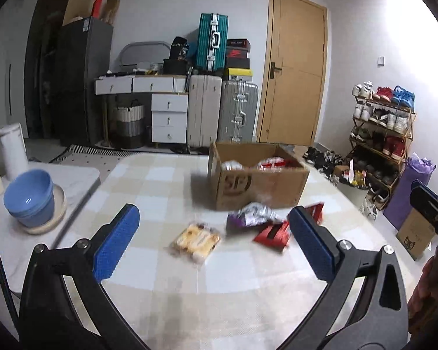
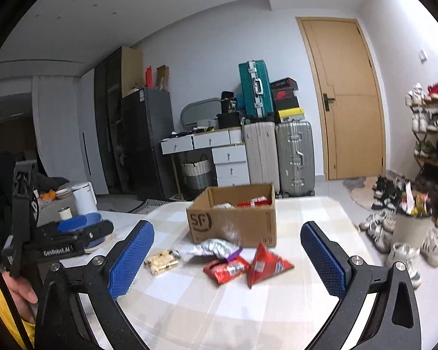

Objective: Organize snacks
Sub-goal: 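Withdraw both grippers and move toward the cream cracker packet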

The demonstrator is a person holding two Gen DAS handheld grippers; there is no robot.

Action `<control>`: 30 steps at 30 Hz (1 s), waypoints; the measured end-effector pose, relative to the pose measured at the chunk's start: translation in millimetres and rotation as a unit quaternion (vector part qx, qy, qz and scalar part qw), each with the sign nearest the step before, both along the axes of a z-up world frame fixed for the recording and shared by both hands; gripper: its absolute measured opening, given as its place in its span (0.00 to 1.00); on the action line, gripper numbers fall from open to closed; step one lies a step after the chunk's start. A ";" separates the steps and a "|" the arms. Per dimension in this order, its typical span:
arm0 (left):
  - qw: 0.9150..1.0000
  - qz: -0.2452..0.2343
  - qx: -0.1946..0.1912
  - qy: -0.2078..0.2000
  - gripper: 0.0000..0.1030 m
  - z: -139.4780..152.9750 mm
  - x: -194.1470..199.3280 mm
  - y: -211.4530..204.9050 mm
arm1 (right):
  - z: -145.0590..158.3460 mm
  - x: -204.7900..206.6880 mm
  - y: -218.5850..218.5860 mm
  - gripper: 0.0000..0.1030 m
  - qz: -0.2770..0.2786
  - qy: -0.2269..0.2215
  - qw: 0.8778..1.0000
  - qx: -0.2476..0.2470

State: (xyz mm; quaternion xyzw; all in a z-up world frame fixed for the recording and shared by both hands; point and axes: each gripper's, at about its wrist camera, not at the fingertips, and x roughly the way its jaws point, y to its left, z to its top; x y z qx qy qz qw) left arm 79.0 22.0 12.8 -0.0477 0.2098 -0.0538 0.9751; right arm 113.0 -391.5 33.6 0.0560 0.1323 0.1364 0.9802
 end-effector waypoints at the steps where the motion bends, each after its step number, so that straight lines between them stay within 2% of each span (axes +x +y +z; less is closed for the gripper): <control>1: 1.000 0.001 0.003 0.004 1.00 -11.4 1.0 0.1 | -7.3 1.1 -0.9 0.99 -0.003 0.003 1.000 0.003; 7: 0.999 0.003 0.006 0.036 1.00 -67.7 20.2 -2.6 | -45.6 14.8 -3.4 0.99 -0.032 0.033 0.999 0.011; 11: 0.999 0.003 0.011 0.046 1.00 -82.6 32.1 -5.1 | -57.9 18.6 -3.8 0.99 -0.034 0.041 0.999 0.010; 16: 0.998 0.005 0.014 0.057 1.00 -91.6 40.7 -8.7 | -70.3 23.3 -2.5 0.99 -0.033 0.053 0.998 0.007; 24: 0.997 0.007 0.006 0.072 1.00 -93.2 47.7 -3.0 | -67.1 27.2 -2.5 0.99 -0.035 0.066 0.997 0.006; 30: 0.995 0.009 0.015 0.103 1.00 -91.7 70.4 5.3 | -64.6 33.5 -0.3 0.99 -0.026 0.082 0.996 0.004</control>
